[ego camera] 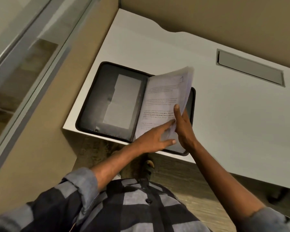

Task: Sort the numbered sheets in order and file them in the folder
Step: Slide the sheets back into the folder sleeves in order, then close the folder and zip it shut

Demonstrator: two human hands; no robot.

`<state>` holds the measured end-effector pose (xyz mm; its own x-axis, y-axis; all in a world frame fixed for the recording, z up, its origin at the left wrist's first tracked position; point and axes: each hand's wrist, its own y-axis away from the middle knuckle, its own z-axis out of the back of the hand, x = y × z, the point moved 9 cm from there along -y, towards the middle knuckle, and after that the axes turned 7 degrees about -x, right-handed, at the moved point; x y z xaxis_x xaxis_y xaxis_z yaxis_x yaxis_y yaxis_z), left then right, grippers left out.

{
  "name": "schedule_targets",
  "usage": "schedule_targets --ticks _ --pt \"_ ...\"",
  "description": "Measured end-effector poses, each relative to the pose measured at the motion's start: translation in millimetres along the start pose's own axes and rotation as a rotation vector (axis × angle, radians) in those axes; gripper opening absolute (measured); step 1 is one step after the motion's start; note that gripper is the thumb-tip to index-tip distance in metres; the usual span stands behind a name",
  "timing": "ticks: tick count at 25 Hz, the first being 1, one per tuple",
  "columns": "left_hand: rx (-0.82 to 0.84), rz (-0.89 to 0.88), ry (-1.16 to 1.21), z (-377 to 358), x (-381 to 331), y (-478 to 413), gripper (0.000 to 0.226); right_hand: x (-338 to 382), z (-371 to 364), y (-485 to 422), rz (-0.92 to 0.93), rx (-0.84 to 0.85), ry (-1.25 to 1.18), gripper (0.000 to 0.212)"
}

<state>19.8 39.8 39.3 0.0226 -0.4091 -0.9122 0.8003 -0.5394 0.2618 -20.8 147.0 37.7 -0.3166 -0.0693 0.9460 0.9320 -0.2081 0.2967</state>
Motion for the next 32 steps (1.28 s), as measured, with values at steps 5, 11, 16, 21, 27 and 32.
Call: schedule_targets --ticks 5,11,16,21,27,32 --pt "0.05 -0.022 -0.253 -22 35 -15 0.082 -26 30 5 0.081 -0.092 0.341 0.069" --pt "-0.152 0.091 -0.567 19 117 -3 0.075 -69 48 9 0.224 -0.145 0.734 0.077" --pt "-0.292 0.282 -0.768 91 186 39 0.076 -99 -18 23 0.307 0.192 1.133 0.071" --pt "-0.567 0.528 -0.819 175 229 92 0.084 -133 -43 26 0.288 0.335 1.308 0.069" --pt "-0.526 0.504 -0.708 191 239 97 0.082 -137 -43 25 0.283 0.361 1.348 0.07" --pt "-0.664 0.54 -0.573 202 229 98 0.073 -137 -44 26 0.267 0.366 1.329 0.072"
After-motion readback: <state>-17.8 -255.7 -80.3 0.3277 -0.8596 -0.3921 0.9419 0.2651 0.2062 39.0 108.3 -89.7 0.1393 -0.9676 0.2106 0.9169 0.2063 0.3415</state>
